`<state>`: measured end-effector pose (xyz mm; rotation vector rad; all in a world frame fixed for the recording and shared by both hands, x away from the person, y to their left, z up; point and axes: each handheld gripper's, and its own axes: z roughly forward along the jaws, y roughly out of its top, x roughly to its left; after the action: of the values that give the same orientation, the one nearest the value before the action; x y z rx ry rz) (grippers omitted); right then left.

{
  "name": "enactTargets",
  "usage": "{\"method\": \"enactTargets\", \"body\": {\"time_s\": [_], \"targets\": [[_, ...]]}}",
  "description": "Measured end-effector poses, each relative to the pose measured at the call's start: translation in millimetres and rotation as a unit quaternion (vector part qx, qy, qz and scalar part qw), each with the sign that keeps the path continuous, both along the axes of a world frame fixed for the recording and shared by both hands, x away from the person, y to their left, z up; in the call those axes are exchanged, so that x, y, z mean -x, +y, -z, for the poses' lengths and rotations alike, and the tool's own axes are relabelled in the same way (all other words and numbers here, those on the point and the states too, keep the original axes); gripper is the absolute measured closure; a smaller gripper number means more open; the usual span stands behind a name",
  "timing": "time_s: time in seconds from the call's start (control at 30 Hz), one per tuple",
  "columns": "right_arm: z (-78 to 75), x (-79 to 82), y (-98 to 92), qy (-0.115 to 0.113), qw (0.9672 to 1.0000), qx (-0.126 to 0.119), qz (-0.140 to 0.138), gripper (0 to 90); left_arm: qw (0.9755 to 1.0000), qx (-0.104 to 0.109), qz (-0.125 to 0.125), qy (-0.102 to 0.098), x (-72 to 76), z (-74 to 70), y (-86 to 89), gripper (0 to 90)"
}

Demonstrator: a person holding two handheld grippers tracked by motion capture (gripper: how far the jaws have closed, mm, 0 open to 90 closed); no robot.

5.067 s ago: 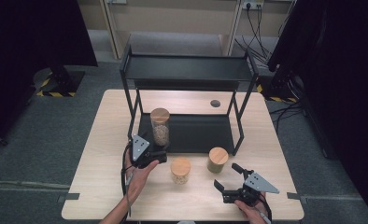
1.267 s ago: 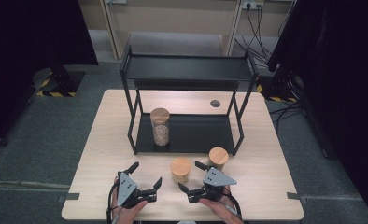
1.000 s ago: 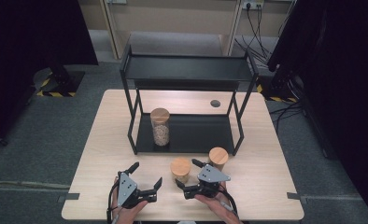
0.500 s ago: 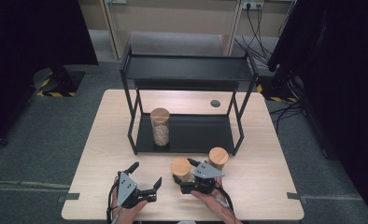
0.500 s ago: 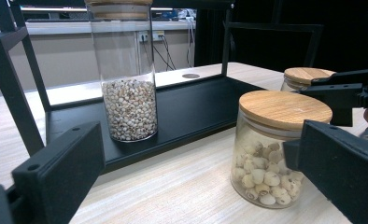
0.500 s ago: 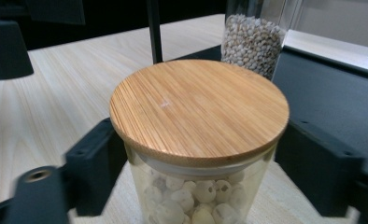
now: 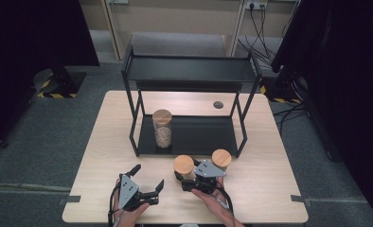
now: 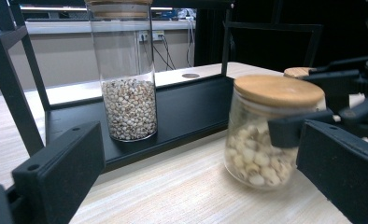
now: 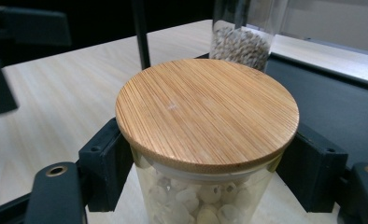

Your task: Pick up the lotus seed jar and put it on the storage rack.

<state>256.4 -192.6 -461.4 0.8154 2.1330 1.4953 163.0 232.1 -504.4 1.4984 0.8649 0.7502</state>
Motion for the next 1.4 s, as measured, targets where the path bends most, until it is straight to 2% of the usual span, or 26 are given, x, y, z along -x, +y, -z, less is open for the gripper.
{"method": "enactTargets", "body": {"time_s": [0.27, 0.43, 0.6, 0.83, 1.2, 1.4], "targets": [[-14.0, -14.0, 21.4, 0.004, 0.9993, -0.003, 0.038, 25.5, 1.0, 0.002, 0.0, 0.0, 0.2, 0.1, 0.6, 0.5], [-18.3, -21.9, 31.6, 0.004, 0.9982, 0.007, 0.06, 25.5, 1.0, 0.002, 0.0, 0.0, 0.3, 0.0, 0.7, 0.5], [-18.8, -32.1, 41.7, 0.011, 0.996, 0.005, 0.088, 25.5, 1.0, 0.002, 0.0, 0.001, 0.1, 0.1, 0.8, 0.5], [-22.2, -45.4, 54.2, 0.007, 0.9924, 0.004, 0.123, 25.6, 1.0, 0.001, 0.003, 0.0, 0.4, 0.1, 0.8, 0.5], [-19.4, -62.8, 64.8, 0.014, 0.9875, 0.0, 0.157, 25.6, 1.0, -0.001, 0.004, 0.002, 0.0, -0.1, 1.0, 0.5], [-17.0, -71.6, 73.1, 0.018, 0.9864, 0.008, 0.163, 25.6, 1.0, 0.001, 0.003, 0.001, 0.4, 0.0, 1.1, 0.5]]}}
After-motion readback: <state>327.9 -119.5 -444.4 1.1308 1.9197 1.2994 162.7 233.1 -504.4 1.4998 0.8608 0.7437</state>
